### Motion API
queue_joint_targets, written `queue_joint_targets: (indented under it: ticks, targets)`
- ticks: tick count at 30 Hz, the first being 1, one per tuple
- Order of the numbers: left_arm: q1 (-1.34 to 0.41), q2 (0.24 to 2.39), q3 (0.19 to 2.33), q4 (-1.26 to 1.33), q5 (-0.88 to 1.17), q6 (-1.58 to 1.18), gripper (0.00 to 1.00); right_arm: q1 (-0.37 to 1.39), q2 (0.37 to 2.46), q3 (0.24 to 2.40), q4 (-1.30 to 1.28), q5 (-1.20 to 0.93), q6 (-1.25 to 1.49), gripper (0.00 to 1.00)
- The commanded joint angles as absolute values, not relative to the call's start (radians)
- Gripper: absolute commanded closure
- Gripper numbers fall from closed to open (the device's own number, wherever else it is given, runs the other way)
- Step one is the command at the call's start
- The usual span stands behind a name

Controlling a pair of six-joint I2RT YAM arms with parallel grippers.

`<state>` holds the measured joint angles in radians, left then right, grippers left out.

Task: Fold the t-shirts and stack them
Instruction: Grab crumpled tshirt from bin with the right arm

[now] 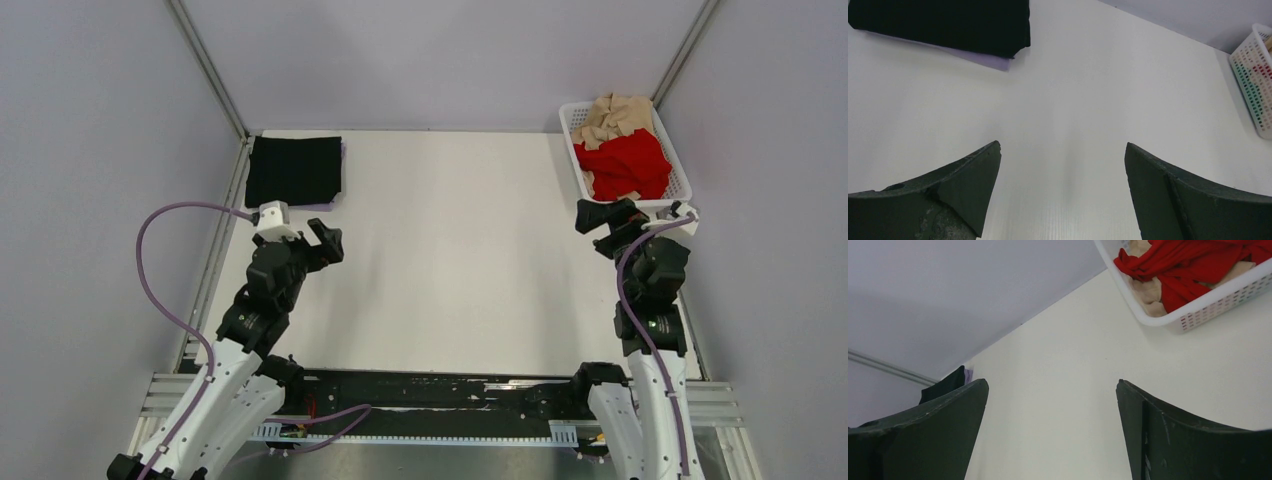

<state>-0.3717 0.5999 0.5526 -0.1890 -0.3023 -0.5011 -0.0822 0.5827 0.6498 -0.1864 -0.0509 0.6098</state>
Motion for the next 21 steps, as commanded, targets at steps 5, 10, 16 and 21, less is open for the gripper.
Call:
queue_joint_targets:
  ticks: [5,10,16,21]
  targets:
    - [-0.376,0.596,0.588,-0.176,-0.289,-0.529,0.00,-0.095,0.982,0.948,-0.345,0.232,0.559,0.00]
    - [-0.376,0.609,0.585,-0.160,-0.303,-0.521,0.00,-0.158,1.409,1.260,-0.367,0.347,0.470,0.00]
    - [-0.376,0.641,0.594,-0.173,-0.344,-0.510,0.00,-0.227,1.845,1.671,-0.455,0.296,0.427,0.00]
    - [-0.376,0.669,0.603,-0.174,-0.363,-0.501,0.00,-0.237,2.052,1.866,-0.470,0.284,0.380,0.10]
